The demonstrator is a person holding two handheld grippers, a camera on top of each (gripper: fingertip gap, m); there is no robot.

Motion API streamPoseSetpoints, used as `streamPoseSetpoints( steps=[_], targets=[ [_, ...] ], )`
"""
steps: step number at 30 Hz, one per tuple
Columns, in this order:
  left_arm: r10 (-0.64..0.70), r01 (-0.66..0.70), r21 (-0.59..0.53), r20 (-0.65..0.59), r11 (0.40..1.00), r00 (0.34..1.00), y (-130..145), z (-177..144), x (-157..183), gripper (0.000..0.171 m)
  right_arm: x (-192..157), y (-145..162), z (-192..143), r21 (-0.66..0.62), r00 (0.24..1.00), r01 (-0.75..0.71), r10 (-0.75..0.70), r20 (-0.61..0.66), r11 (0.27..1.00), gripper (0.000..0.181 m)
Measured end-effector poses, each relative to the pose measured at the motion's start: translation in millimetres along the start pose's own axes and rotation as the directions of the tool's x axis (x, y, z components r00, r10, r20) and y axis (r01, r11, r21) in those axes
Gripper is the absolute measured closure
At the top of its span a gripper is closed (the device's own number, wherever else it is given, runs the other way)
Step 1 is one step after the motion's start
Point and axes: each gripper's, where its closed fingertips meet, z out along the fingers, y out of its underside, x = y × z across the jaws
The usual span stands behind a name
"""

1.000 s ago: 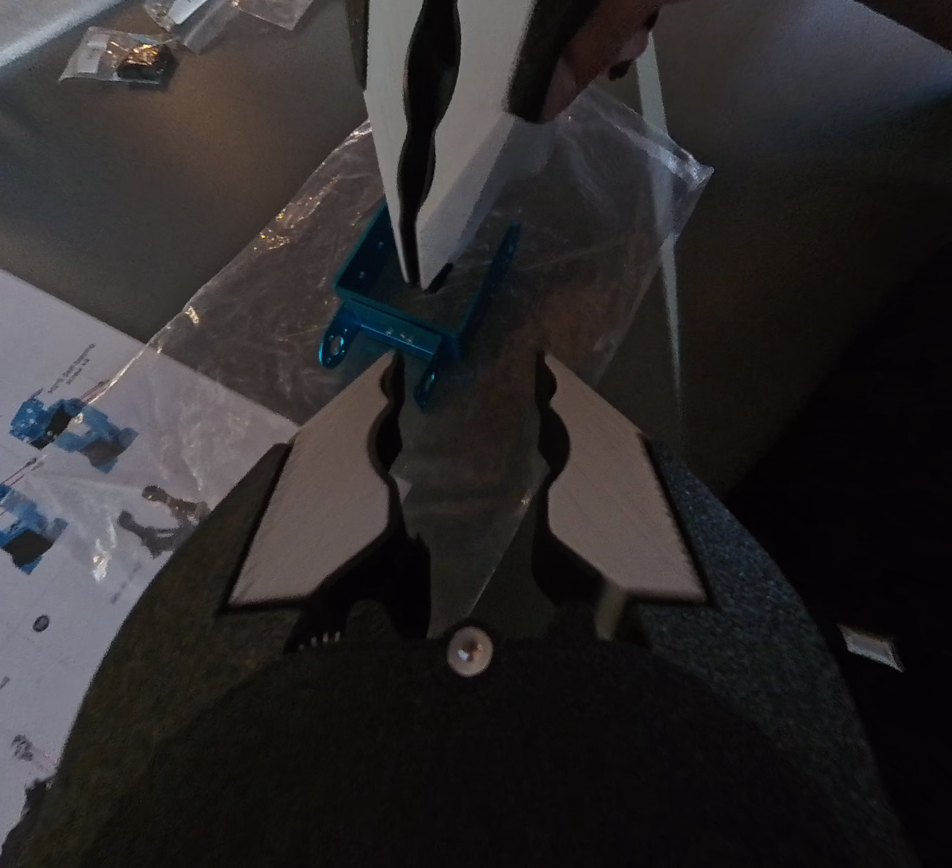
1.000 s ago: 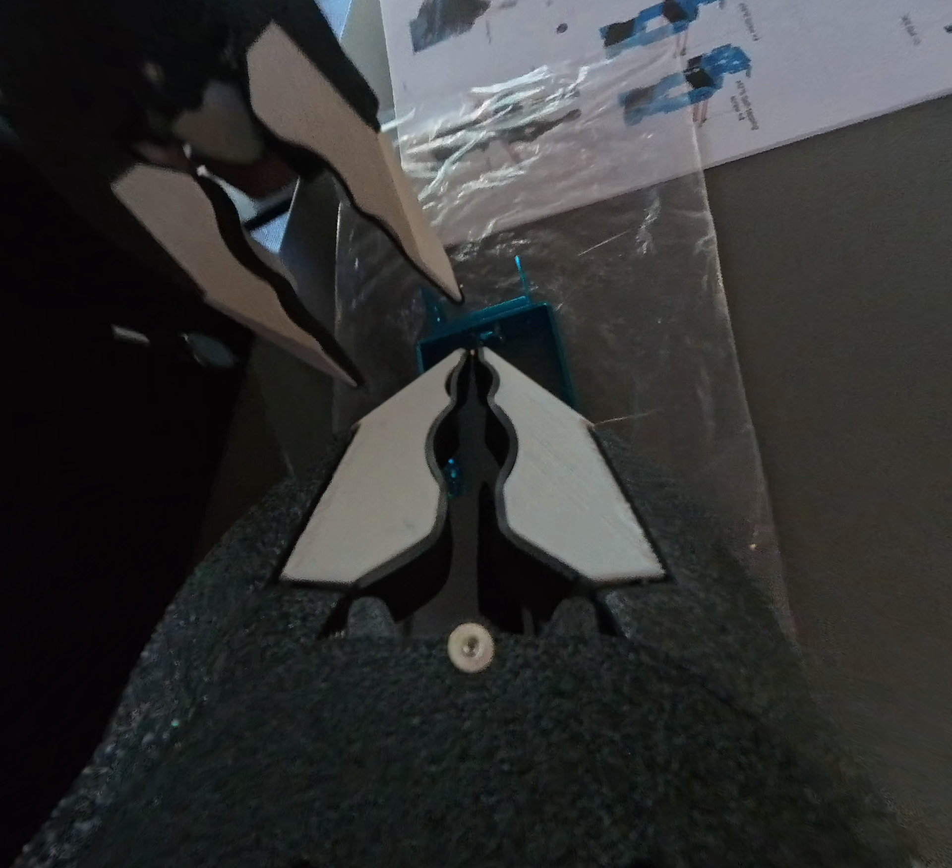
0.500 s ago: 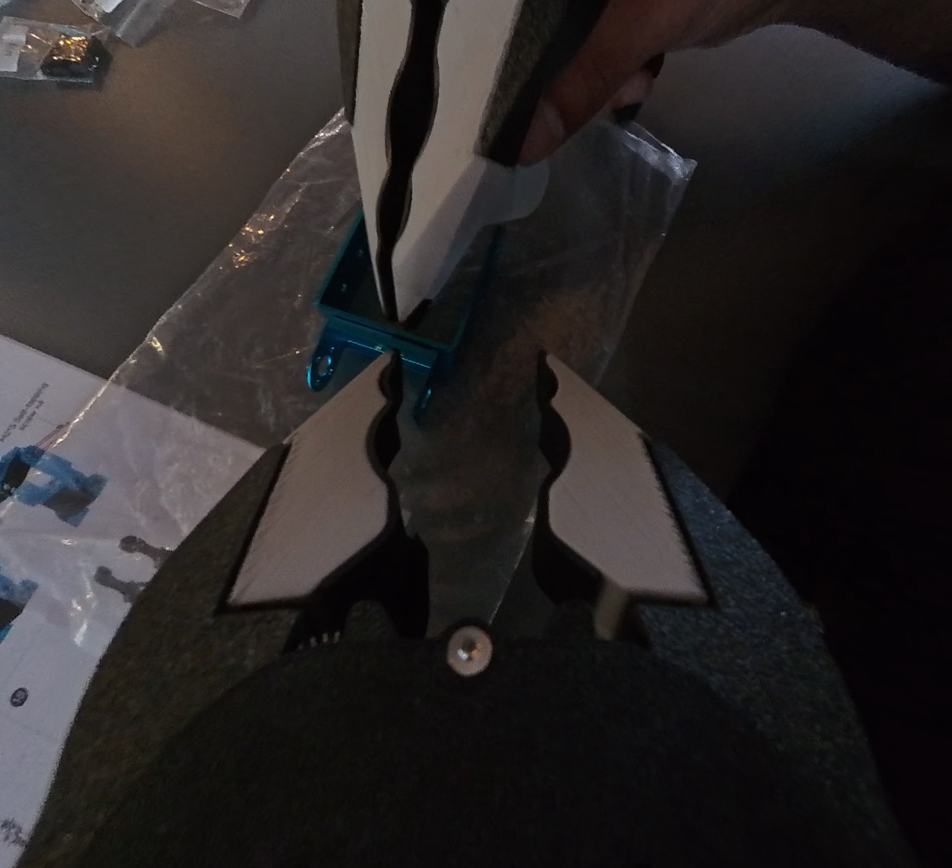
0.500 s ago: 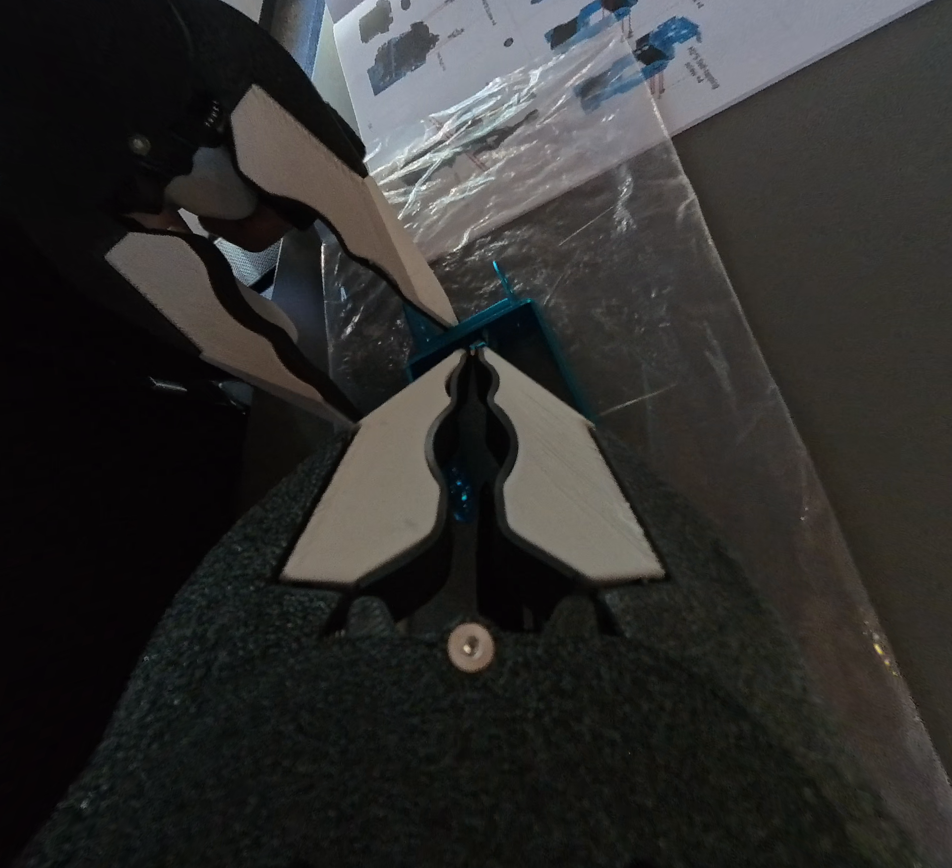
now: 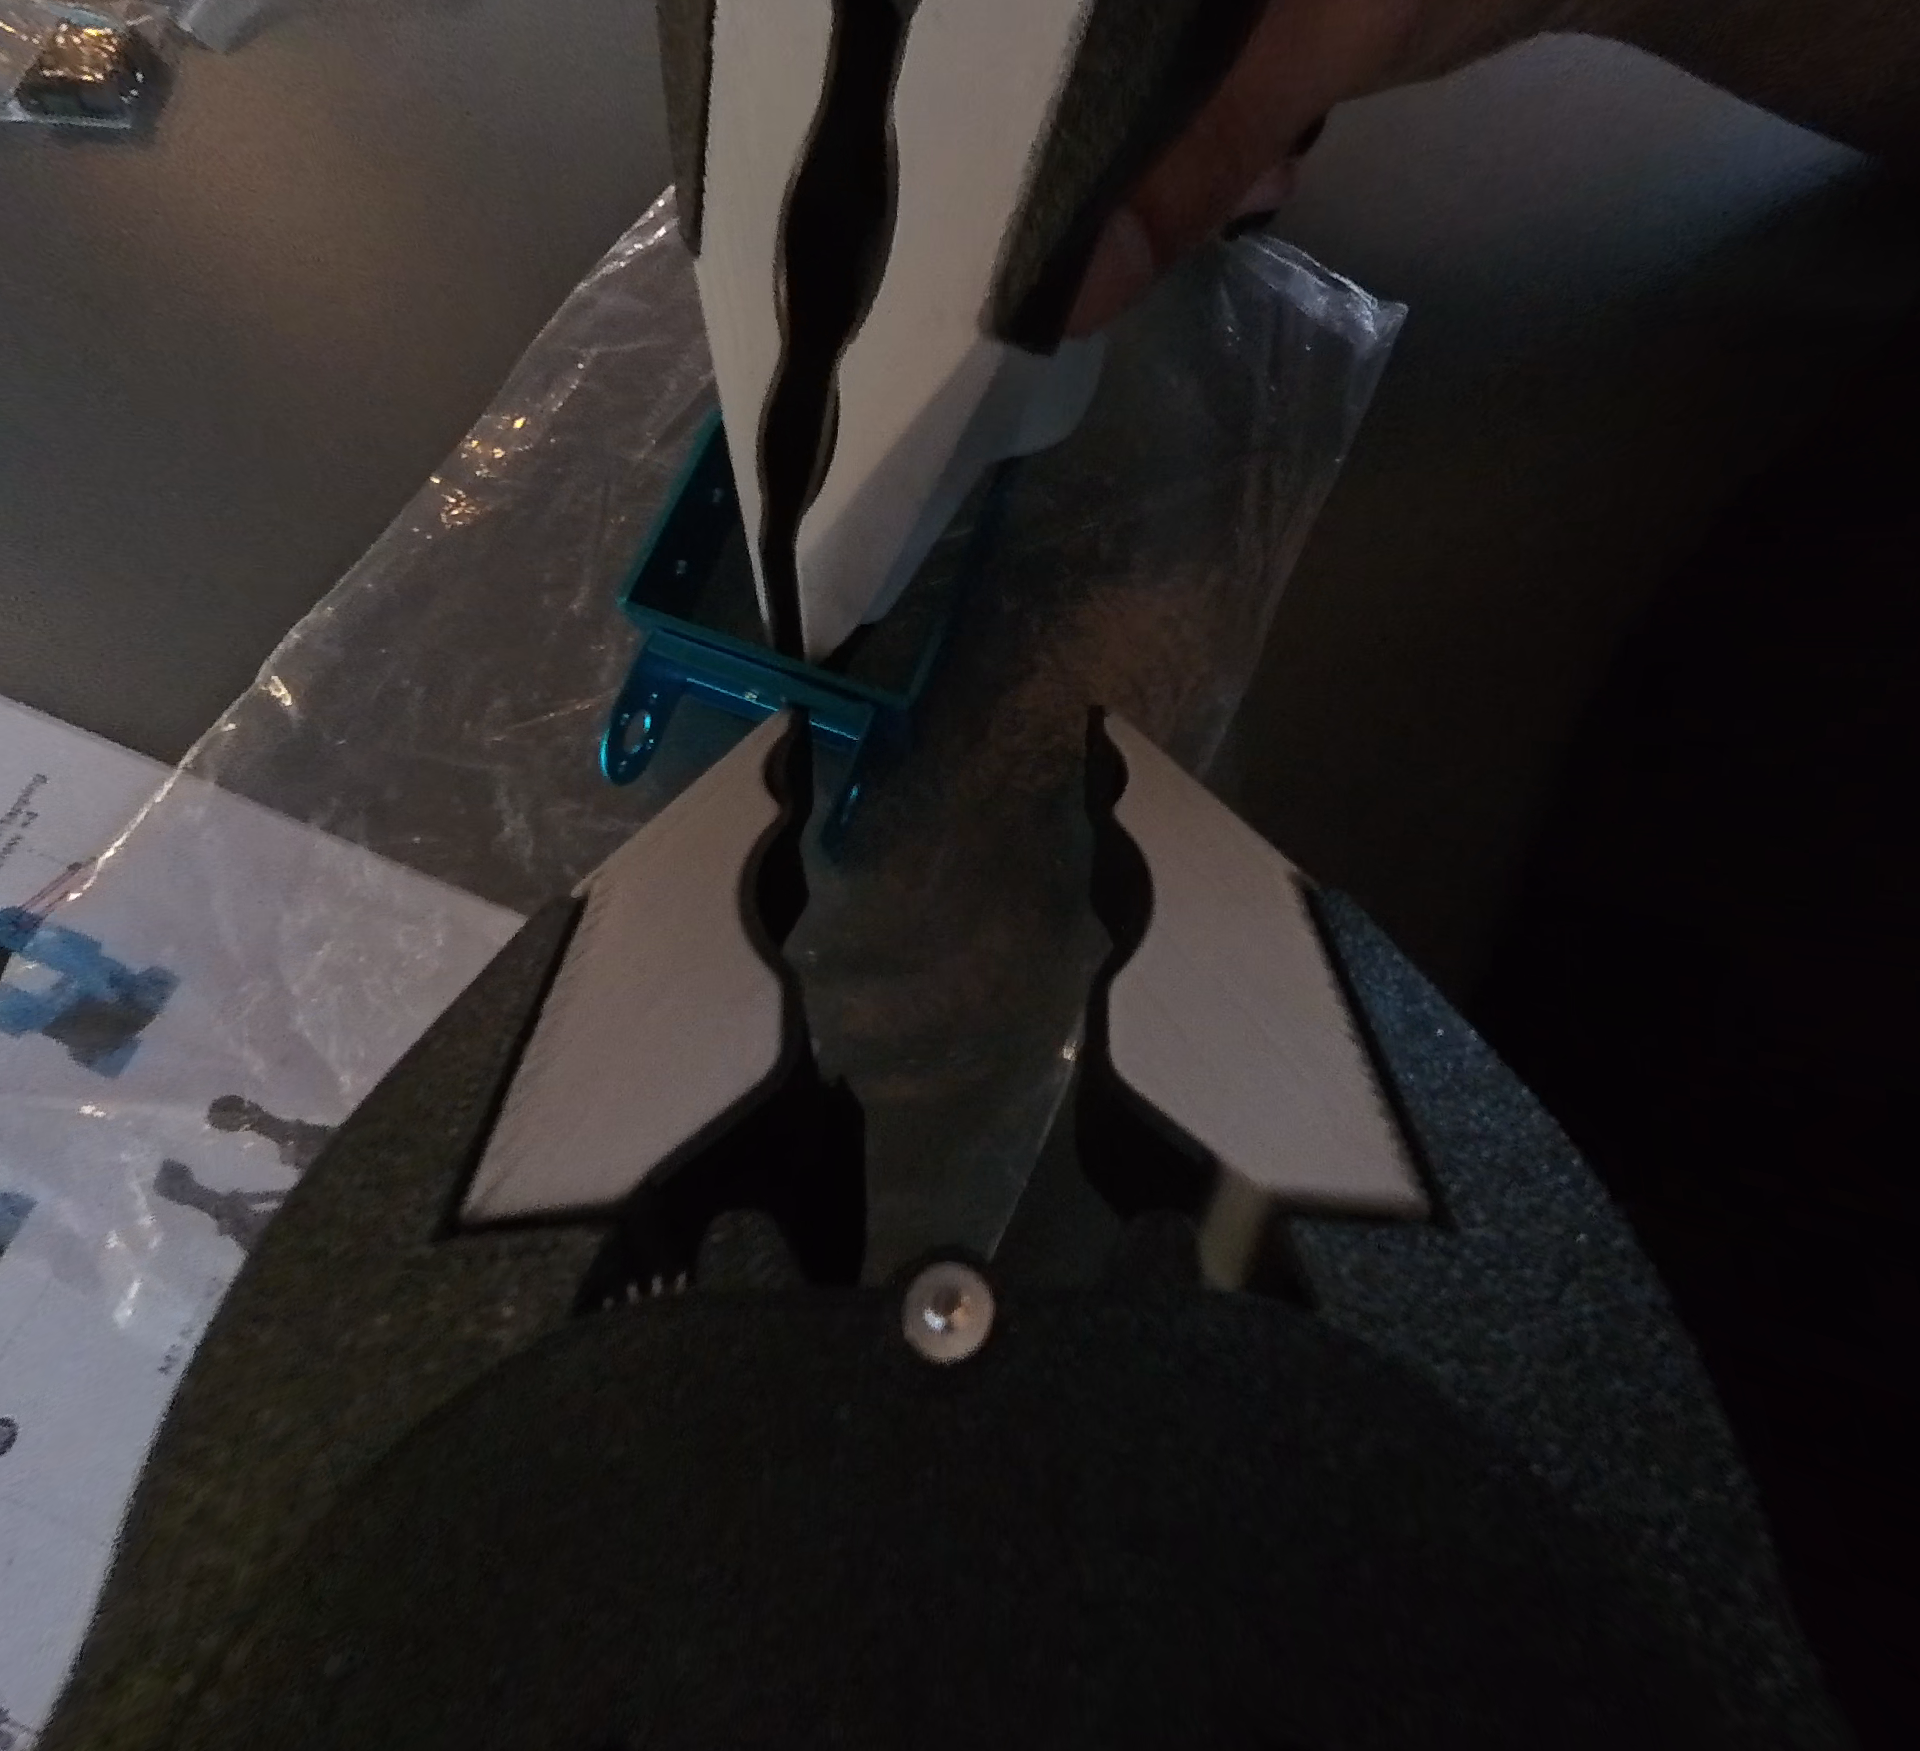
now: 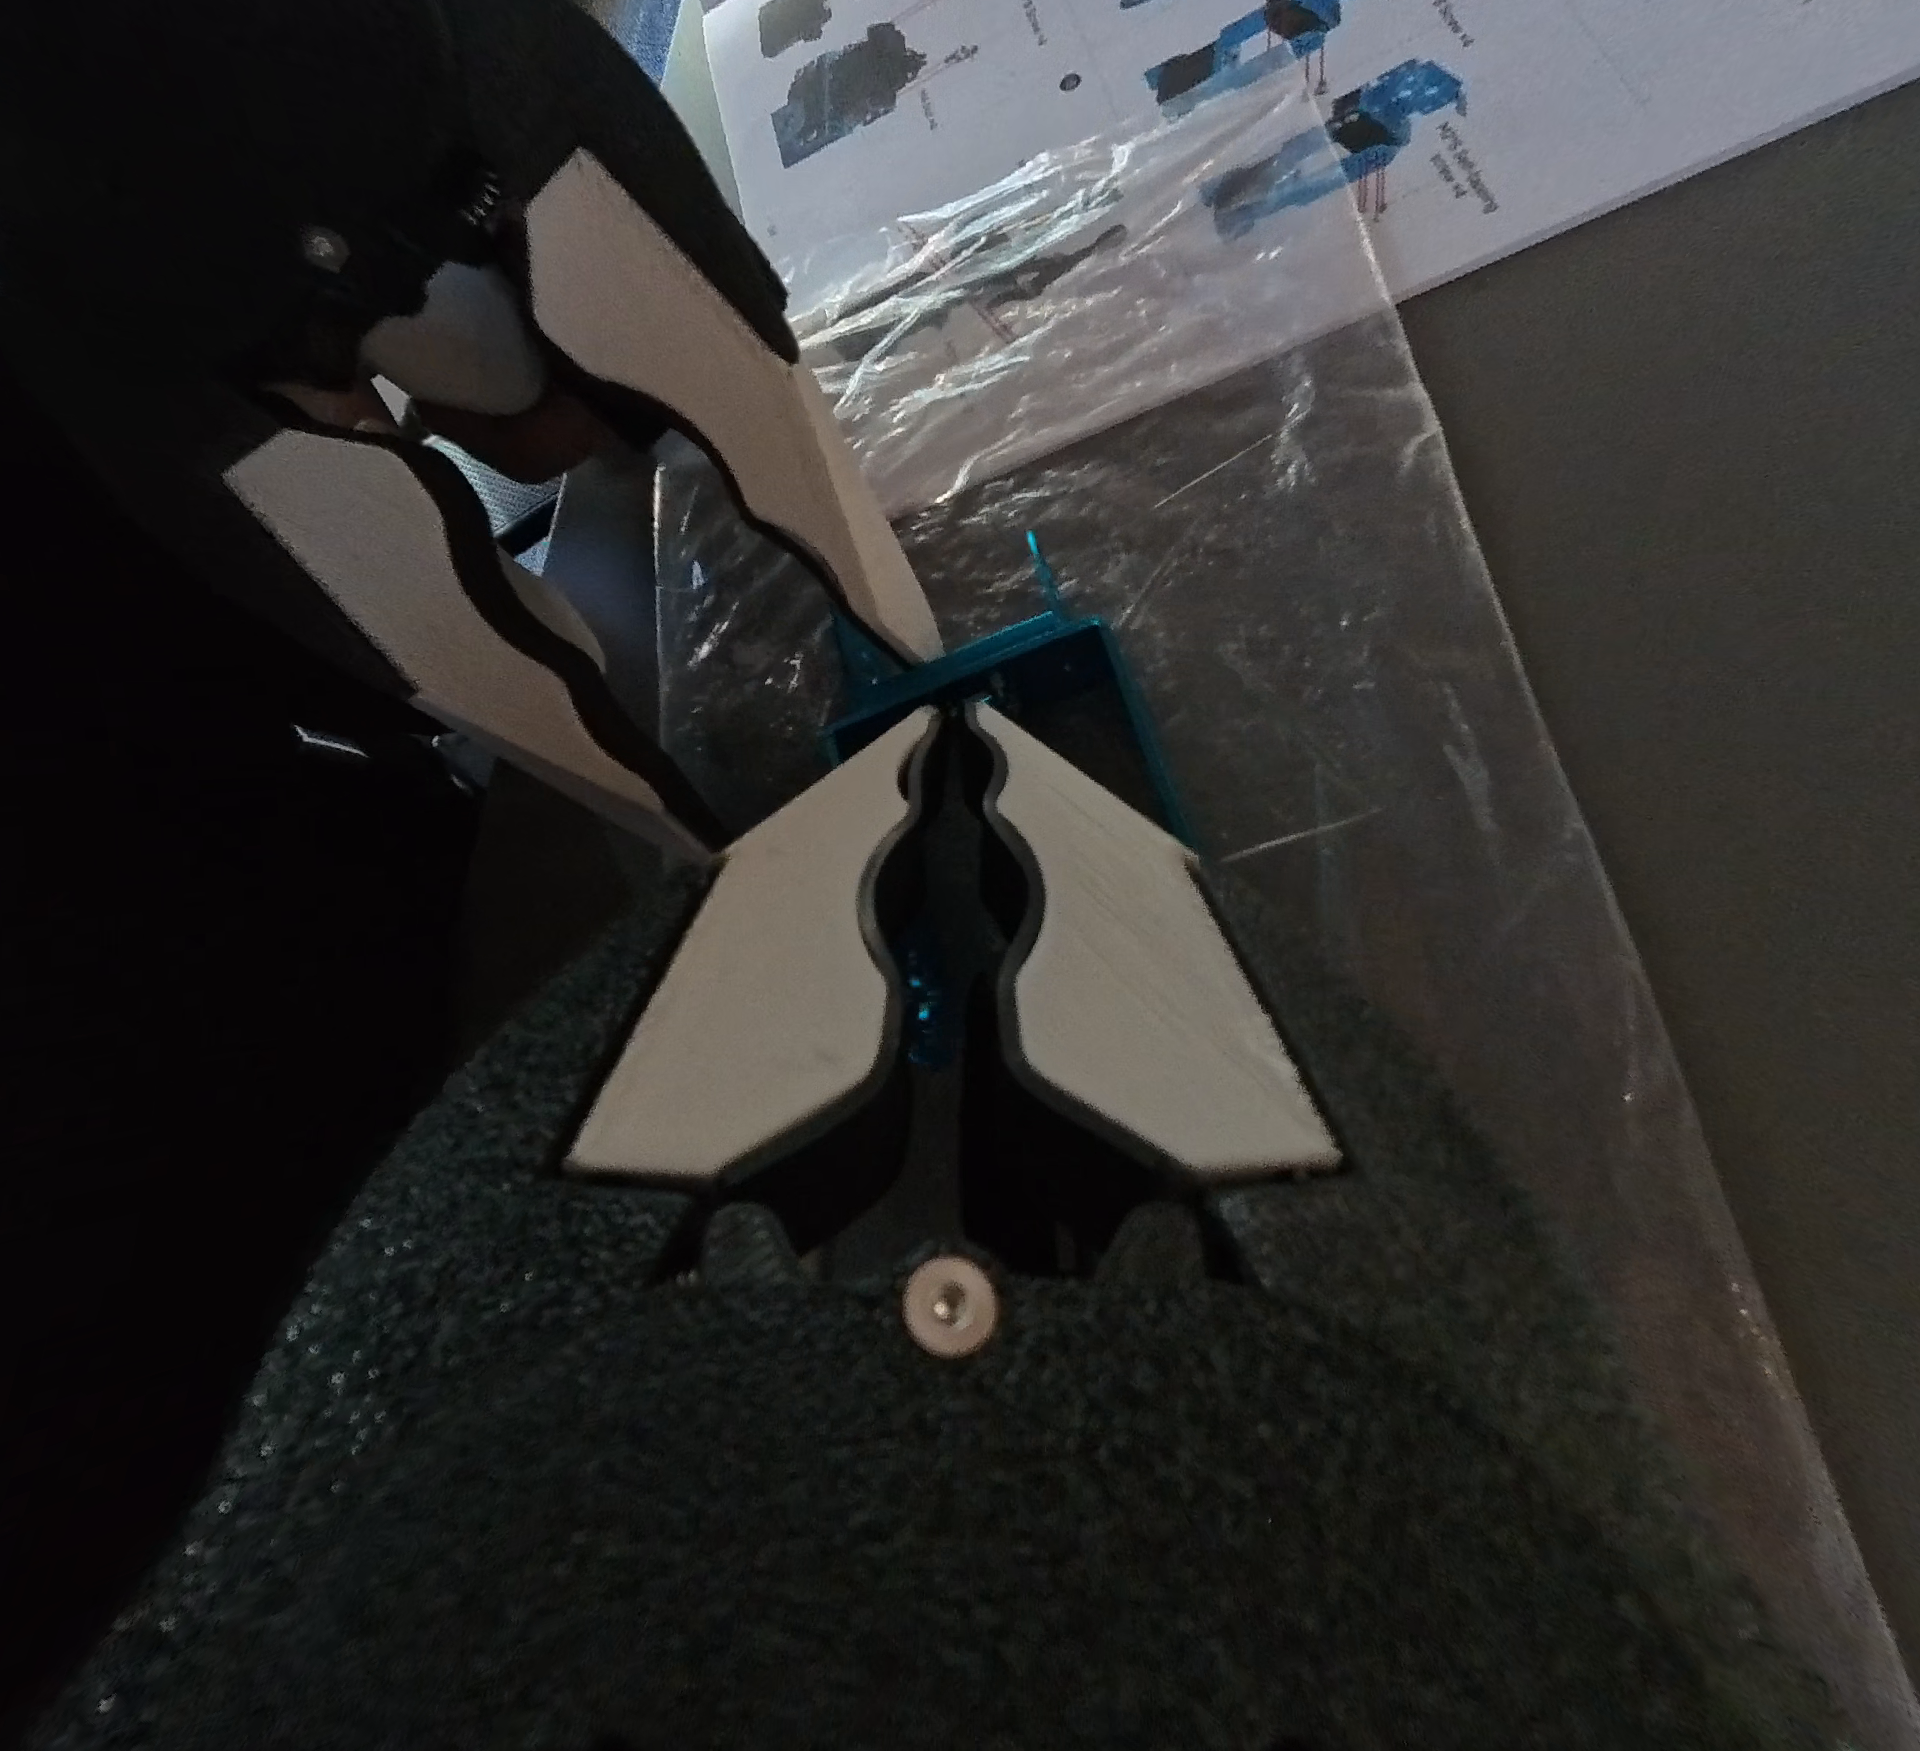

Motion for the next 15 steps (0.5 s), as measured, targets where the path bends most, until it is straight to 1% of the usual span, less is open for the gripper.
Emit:
streamPoseSetpoints(
  steps=[7, 15],
  targets=[
    [0.006, -0.006, -0.001, -0.001, 1.0, 1.0, 0.2, 0.1, 0.5, 0.119, -0.6, 1.0, 0.4, 0.005, 0.999, -0.034, 0.034, 0.013, 0.999, 0.181],
    [0.008, -0.008, -0.003, -0.004, 1.0, 1.0, 0.3, 0.5, 1.8, 0.119, -2.1, 2.9, 0.3, 0.011, 0.977, -0.188, 0.186, 0.106, 0.982, 0.178]
  ],
)
